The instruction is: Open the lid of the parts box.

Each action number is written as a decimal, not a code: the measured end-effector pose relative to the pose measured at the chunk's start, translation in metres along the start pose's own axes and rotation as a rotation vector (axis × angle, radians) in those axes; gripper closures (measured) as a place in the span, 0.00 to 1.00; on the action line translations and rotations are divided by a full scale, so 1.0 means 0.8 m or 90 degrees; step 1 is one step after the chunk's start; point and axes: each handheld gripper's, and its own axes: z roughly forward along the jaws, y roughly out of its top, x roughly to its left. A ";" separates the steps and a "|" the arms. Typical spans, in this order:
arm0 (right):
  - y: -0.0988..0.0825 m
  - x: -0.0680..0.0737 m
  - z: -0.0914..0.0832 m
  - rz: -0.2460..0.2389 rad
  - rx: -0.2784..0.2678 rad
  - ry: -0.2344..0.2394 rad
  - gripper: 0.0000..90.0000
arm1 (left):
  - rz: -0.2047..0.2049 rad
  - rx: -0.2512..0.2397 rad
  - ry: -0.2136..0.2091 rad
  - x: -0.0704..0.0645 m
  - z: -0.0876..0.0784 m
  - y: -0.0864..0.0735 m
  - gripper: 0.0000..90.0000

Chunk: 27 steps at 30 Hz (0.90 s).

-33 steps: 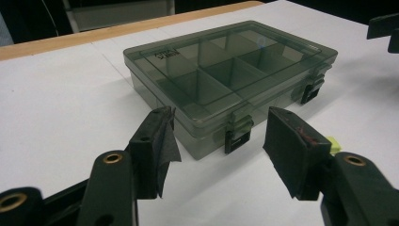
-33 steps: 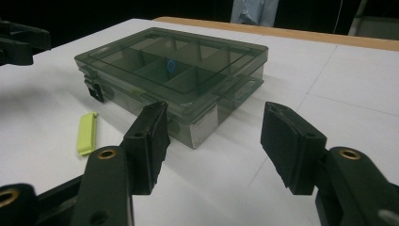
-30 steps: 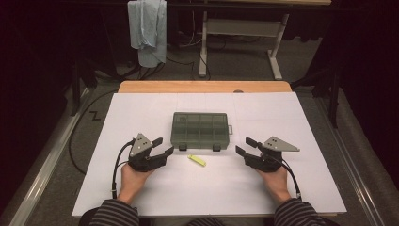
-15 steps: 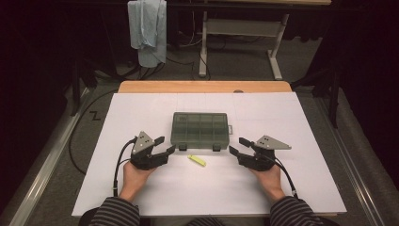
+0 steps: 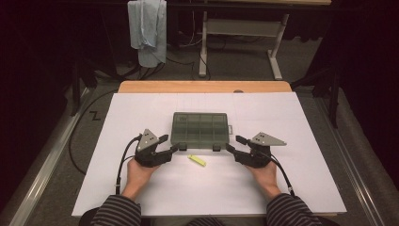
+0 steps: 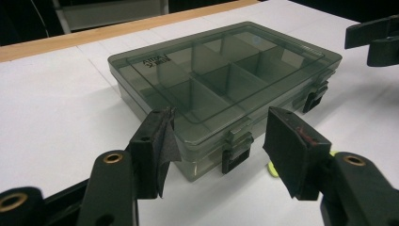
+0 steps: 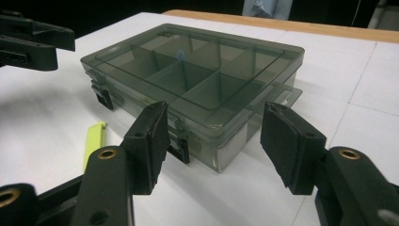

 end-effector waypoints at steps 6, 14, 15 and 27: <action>0.004 0.000 0.003 0.009 0.028 -0.002 0.51 | -0.005 0.008 0.001 -0.001 0.004 0.002 0.49; 0.011 -0.001 0.003 0.013 0.076 0.008 0.57 | -0.005 0.031 0.016 -0.003 0.002 0.011 0.51; 0.011 -0.001 0.003 0.010 0.081 0.006 0.58 | 0.000 0.036 0.022 -0.003 0.002 0.012 0.51; 0.017 -0.005 0.005 0.002 0.160 0.024 0.72 | 0.005 0.075 0.033 -0.008 -0.001 0.016 0.58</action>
